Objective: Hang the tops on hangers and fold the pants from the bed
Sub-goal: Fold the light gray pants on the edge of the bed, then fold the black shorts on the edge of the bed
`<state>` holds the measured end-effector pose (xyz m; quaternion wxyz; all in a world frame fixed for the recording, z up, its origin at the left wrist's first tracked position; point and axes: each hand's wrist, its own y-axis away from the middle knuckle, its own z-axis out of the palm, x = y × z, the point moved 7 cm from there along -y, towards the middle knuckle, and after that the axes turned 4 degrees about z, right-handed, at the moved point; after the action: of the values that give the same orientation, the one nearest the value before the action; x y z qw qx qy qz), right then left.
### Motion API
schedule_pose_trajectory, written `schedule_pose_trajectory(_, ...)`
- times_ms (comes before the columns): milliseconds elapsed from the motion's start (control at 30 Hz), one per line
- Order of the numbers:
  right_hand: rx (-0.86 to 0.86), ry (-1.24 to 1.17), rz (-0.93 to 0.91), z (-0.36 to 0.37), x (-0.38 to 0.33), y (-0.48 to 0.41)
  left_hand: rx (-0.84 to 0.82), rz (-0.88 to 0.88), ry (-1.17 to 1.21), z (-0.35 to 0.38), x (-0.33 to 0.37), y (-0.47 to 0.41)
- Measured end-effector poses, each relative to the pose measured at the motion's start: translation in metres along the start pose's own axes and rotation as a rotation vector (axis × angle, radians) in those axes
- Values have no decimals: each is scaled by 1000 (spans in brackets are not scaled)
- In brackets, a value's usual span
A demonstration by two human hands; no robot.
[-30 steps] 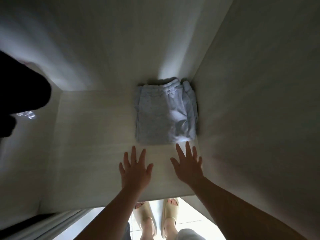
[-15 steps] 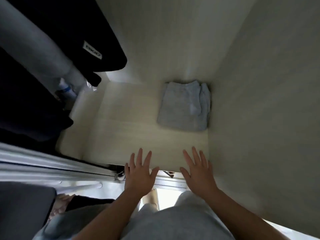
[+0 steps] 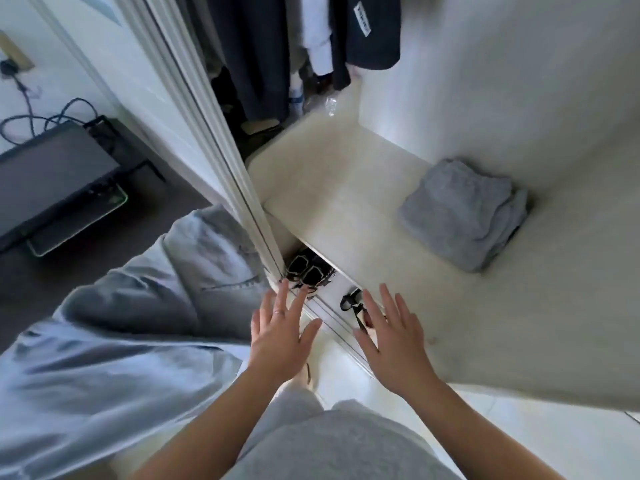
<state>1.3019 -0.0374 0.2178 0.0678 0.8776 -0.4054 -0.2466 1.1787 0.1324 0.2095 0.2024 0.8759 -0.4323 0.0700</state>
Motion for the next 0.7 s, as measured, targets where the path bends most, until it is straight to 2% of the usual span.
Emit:
schedule_pose_trajectory(433, -234, 147, -560, 74, -160, 88, 259, -559, 152, 6, -128, 227)
schedule_pose_trajectory(700, -360, 284, -925, 158, -276, 217, 434, -923, 285, 35, -199, 428)
